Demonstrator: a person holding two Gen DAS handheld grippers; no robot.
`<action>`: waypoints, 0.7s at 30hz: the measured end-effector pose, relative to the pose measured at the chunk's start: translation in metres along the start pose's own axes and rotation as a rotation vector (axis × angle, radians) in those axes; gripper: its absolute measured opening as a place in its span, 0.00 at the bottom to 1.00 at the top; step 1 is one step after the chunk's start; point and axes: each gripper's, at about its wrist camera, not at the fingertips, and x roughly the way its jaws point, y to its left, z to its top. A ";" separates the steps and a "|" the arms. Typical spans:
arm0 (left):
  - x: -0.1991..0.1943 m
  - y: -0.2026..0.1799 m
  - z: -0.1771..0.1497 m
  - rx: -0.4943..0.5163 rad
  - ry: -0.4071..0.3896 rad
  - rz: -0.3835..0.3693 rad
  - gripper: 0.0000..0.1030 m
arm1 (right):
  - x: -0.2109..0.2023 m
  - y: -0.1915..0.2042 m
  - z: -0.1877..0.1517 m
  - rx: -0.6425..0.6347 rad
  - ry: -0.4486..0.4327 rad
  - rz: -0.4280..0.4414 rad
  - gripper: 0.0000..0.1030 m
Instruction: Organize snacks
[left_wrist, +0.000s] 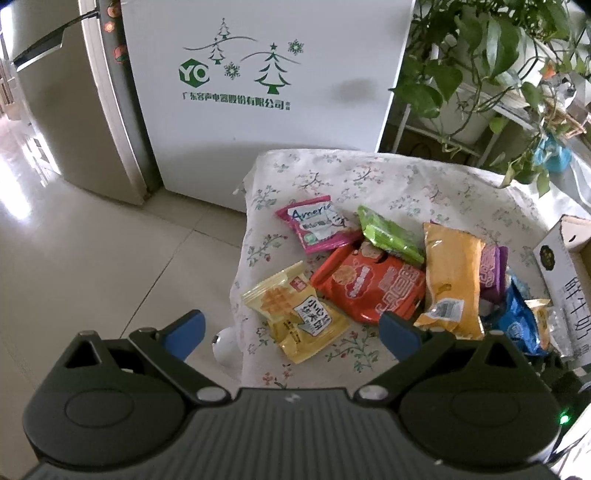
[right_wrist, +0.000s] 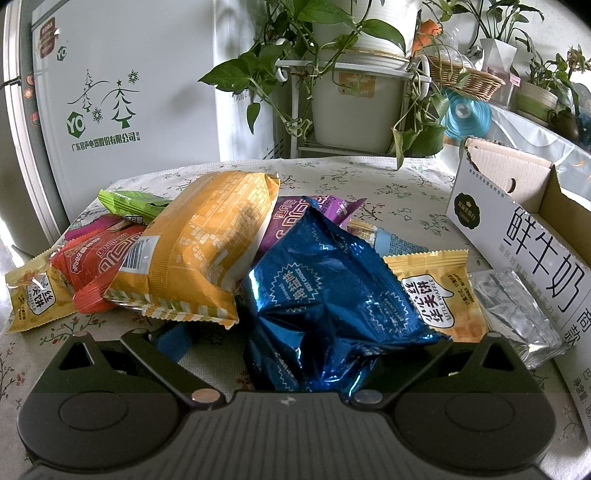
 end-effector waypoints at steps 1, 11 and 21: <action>0.000 -0.001 0.000 0.002 0.000 0.000 0.97 | 0.000 0.000 0.000 0.000 0.000 0.000 1.00; 0.002 -0.013 -0.003 0.031 0.014 -0.023 0.97 | 0.000 0.000 0.000 0.000 0.000 0.000 1.00; 0.007 -0.022 -0.004 0.056 0.026 -0.021 0.97 | -0.006 0.003 -0.006 -0.006 0.010 0.006 1.00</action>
